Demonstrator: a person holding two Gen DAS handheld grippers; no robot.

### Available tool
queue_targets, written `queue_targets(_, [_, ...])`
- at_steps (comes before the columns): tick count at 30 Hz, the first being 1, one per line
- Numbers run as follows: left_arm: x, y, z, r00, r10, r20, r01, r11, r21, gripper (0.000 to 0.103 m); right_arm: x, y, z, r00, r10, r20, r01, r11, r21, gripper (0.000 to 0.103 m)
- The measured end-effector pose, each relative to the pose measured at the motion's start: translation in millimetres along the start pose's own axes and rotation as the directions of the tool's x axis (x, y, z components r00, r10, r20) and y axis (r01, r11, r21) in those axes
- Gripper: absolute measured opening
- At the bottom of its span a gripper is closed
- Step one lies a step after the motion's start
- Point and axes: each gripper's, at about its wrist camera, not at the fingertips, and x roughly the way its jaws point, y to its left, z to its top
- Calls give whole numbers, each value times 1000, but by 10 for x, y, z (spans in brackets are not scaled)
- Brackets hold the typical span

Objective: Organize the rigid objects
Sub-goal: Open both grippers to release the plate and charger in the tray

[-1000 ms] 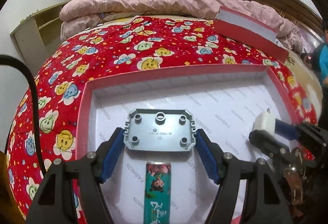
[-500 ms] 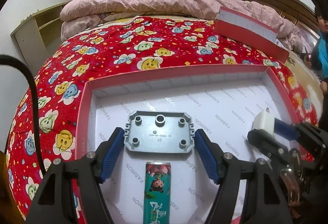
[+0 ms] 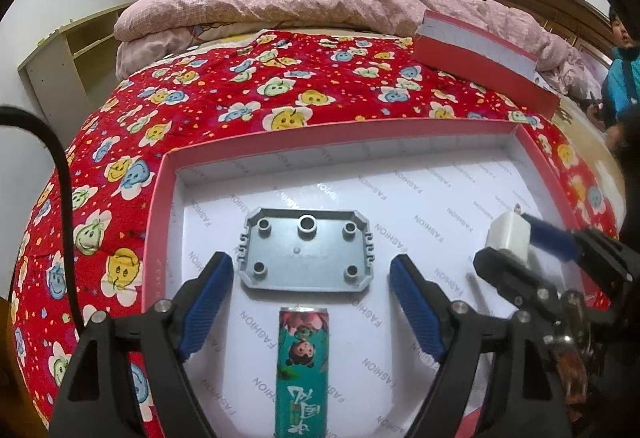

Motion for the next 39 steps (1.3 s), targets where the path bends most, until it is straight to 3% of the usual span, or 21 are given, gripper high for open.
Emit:
queue_targets(5, [-15,9,-9,1000,-14,2,14,1000,-17,88,-73,-1,16,999,-19,47,19,1000,-9,74])
queue_targets(23, [-462,27,-58,999,5,51,-4,1000,-10,88,-478,69,-21,996,-18,91,20,999,-28,74])
queue_targets(39, [-737,143,-386,1000,-4,21,5,999,-49,88,-846,117,-157,996,-3,89,5,1000,-21,74])
